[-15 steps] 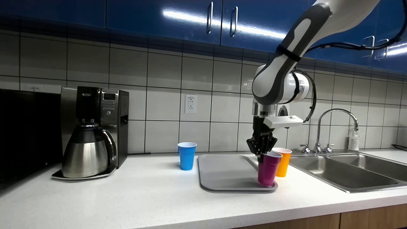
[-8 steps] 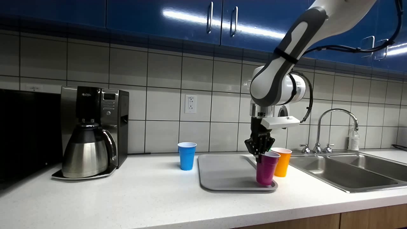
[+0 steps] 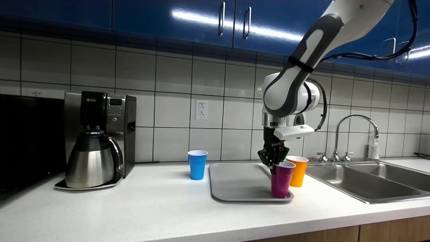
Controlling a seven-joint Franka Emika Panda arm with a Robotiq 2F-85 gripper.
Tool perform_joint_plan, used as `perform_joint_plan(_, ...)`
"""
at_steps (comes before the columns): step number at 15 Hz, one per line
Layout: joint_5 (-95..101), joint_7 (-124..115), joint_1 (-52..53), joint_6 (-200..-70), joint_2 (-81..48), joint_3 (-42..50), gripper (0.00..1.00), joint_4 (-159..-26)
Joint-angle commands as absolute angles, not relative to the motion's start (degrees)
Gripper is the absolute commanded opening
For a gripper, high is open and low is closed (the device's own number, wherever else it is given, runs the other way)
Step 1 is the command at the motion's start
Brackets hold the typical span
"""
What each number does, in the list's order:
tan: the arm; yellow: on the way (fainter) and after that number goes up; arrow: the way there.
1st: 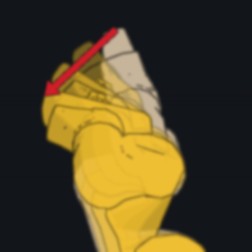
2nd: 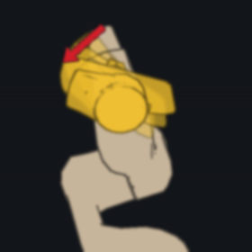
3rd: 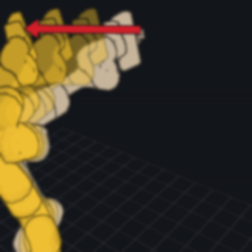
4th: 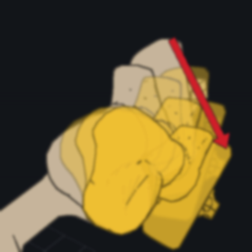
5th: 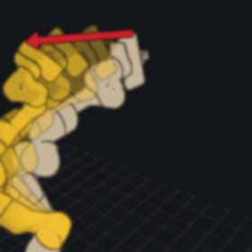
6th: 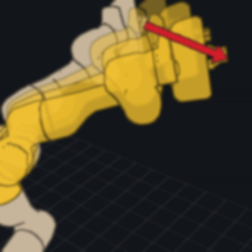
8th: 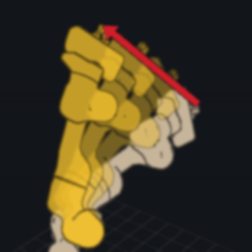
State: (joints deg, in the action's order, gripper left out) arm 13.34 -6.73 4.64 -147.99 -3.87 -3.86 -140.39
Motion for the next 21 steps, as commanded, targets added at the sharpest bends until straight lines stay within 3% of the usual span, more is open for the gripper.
perform_joint_plan(1,15.6,-9.4,5.1,-148.0,-4.9,-3.5,0.01,-139.3)
perform_joint_plan(2,15.6,-9.4,5.2,-148.1,-5.0,-3.5,0.07,-139.2)
perform_joint_plan(3,15.7,-9.6,5.2,-148.0,-5.1,-3.5,0.31,-139.2)
perform_joint_plan(6,15.7,-9.8,5.3,-147.9,-5.3,-3.4,0.41,-139.0)
perform_joint_plan(14,12.4,-7.6,5.0,-146.8,-3.8,-3.9,0.99,-139.0)
perform_joint_plan(21,7.0,-5.7,4.8,-145.1,-2.0,-4.3,1.0,-138.0)
